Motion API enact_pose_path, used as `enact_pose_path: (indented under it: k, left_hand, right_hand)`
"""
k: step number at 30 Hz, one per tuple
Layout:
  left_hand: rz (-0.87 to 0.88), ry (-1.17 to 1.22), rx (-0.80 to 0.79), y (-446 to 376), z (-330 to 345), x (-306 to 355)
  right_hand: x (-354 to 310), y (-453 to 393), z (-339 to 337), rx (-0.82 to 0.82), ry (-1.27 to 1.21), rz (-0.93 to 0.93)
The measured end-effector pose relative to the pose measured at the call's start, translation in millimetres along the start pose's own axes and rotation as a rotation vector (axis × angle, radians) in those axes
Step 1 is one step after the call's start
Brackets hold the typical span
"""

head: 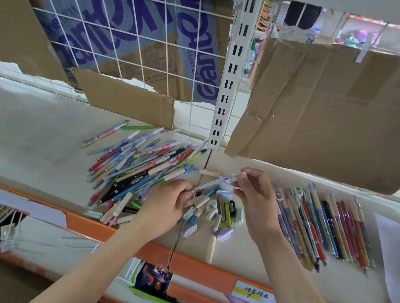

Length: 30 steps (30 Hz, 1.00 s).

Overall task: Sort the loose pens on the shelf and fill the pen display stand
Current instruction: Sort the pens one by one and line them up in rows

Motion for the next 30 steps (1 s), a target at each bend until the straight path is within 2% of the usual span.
enact_pose_path:
  k: [4, 9, 11, 17, 30]
  left_hand:
    - [0.006, 0.026, -0.015, -1, 3, 4]
    - [0.016, 0.062, -0.052, -1, 12, 11]
    - [0.001, 0.086, -0.059, -4, 11, 15]
    - [0.007, 0.103, -0.032, -10, -9, 19]
    - [-0.019, 0.074, -0.044, -4, -9, 2]
  right_hand:
    - [-6, -2, -4, 0.061, -0.019, -0.01]
    - [-13, 9, 21, -0.086, 0.235, -0.056]
    - [-10, 14, 35, -0.085, 0.272, -0.055]
    - [-38, -8, 3, 0.081, 0.114, -0.053]
    - [-33, -6, -6, 0.051, 0.191, -0.061]
Point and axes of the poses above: each hand's wrist, its own y-axis away from the middle knuckle, its own z-axis out of the palm, x = y × z, the point moved 7 cm from there along -y, towards the middle knuckle, and after that the axes turned 11 degrees about y, right-handed, at the moved point
